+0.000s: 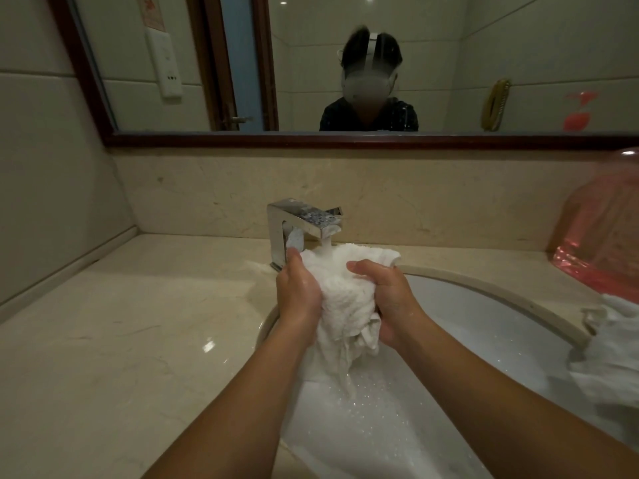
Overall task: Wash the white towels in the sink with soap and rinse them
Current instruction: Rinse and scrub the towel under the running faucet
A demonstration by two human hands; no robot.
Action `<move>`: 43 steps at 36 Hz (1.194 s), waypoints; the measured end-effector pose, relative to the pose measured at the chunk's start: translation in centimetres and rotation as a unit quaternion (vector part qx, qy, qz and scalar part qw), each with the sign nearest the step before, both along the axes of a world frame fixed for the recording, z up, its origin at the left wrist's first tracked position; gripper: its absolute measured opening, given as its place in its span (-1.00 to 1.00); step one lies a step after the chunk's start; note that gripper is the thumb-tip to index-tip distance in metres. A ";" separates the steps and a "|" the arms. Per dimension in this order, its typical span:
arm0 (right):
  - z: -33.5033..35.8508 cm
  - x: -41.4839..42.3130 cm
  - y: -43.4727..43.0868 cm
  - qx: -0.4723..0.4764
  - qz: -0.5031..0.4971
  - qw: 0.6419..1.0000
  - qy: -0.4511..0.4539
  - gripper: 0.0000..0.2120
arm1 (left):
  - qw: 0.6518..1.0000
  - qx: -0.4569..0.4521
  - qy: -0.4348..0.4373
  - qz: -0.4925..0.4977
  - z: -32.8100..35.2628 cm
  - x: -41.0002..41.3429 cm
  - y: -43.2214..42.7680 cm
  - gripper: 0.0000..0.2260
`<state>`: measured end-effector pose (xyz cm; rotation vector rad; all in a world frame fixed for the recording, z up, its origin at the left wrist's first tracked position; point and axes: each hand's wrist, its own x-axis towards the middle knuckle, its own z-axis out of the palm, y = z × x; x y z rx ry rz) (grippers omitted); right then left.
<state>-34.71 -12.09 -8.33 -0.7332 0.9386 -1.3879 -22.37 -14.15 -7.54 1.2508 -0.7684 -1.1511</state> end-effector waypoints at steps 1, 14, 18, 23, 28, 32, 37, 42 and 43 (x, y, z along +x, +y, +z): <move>0.0 -0.1 0.1 0.001 0.002 1.000 -0.006 -0.31 | 1.000 -0.002 -0.005 0.001 0.0 0.0 0.0 -0.43; 0.2 0.4 -0.1 0.064 -0.033 0.997 -0.037 -0.43 | 1.000 0.005 -0.018 -0.001 -0.2 0.0 -0.2 -0.42; 0.8 0.9 -0.8 0.081 -0.061 0.995 -0.017 -0.26 | 1.000 0.022 -0.003 0.004 -0.1 0.1 -0.5 -0.39; -0.1 0.5 -3.8 0.108 -0.100 0.989 0.009 0.11 | 0.996 0.059 0.072 0.008 -0.9 0.5 -1.5 -0.31; 0.6 1.6 -2.5 0.096 -0.043 0.994 0.015 -0.01 | 0.992 0.069 0.101 0.024 -1.4 1.1 -1.9 -0.22; 0.2 1.6 -2.5 0.046 -0.015 0.997 0.056 -0.21 | 0.991 0.070 0.109 0.034 -1.3 1.4 -1.7 -0.26; -0.1 1.9 -2.2 0.014 -0.019 0.999 0.047 -0.09 | 0.989 0.057 0.129 0.036 -1.4 1.3 -1.7 -0.18; -0.3 1.8 -2.0 0.022 -0.025 0.998 0.051 -0.10 | 0.992 0.049 0.116 0.031 -2.1 1.3 -2.2 -0.08; -0.4 1.8 -2.1 0.031 -0.032 0.998 0.053 -0.06 | 0.992 0.046 0.112 0.029 -2.1 1.3 -2.2 -0.07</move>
